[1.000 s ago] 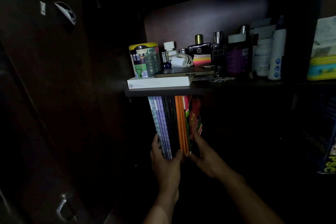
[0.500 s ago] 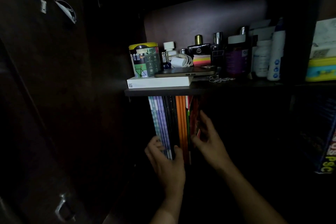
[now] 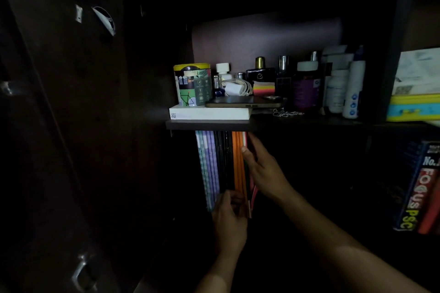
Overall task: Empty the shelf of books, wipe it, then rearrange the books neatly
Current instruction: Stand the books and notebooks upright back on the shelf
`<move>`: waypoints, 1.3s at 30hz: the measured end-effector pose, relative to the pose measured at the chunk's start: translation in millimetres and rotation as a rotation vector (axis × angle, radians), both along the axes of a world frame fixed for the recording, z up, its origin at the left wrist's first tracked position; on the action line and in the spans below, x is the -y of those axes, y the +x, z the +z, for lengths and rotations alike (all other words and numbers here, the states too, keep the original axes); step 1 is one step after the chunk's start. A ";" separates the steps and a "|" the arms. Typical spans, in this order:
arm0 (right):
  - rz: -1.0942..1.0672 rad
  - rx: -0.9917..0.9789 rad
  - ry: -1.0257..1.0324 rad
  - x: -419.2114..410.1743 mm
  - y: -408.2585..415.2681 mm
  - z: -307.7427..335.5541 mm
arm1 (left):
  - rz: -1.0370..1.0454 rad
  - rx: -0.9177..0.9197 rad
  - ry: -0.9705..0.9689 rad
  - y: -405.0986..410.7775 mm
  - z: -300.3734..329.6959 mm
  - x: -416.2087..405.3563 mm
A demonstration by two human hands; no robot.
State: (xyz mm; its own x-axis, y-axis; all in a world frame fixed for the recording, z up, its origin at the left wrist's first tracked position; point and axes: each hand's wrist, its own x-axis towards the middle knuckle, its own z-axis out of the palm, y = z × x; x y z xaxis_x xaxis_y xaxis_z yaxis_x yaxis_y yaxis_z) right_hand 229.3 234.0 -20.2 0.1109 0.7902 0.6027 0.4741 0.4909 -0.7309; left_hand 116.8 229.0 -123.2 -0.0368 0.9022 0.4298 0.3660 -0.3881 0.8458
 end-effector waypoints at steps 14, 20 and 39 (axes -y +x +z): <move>-0.018 0.085 -0.002 -3.6 -0.9 -0.1 | 0.160 0.115 0.188 0.1 6.4 8.0; -0.034 0.086 -0.001 -6.1 0.8 -0.4 | 0.134 -0.066 0.350 8.6 7.5 13.9; -0.169 0.293 -0.402 180.2 18.3 11.4 | -0.234 0.041 -0.023 5.6 16.5 128.8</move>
State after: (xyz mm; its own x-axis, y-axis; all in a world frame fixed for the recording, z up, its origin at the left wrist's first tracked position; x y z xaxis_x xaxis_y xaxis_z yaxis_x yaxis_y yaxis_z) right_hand 247.6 53.8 -8.8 0.1290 0.9512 0.2804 0.7352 0.0980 -0.6708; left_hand 122.4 100.2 -106.7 0.1572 0.8977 0.4117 0.2341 -0.4389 0.8675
